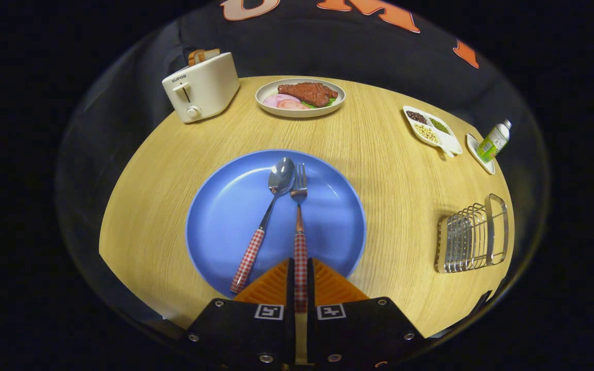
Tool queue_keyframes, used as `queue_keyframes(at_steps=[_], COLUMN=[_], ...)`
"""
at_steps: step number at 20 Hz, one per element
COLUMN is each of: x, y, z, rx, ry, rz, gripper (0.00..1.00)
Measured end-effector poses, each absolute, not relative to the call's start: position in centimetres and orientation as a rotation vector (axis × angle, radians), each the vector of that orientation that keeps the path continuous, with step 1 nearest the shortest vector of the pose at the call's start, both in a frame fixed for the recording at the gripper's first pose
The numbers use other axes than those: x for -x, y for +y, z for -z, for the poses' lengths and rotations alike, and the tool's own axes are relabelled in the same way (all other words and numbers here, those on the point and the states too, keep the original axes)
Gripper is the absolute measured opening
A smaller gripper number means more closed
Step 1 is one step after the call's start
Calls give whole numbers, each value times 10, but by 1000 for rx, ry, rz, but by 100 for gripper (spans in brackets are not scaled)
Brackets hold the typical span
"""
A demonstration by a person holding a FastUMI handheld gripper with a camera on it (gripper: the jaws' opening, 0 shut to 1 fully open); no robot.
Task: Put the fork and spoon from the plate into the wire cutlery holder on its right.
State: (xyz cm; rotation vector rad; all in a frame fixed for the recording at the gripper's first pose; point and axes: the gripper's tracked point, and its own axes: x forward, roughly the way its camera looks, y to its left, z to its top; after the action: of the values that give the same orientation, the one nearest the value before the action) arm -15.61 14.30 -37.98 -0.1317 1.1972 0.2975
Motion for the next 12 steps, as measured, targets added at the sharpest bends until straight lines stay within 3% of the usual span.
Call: queue_keyframes(at_steps=[7, 12], x=[146, 138], y=[119, 68], z=[348, 312], rx=[148, 112], ry=[1159, 1152], rz=[-317, -254], gripper=[9, 9])
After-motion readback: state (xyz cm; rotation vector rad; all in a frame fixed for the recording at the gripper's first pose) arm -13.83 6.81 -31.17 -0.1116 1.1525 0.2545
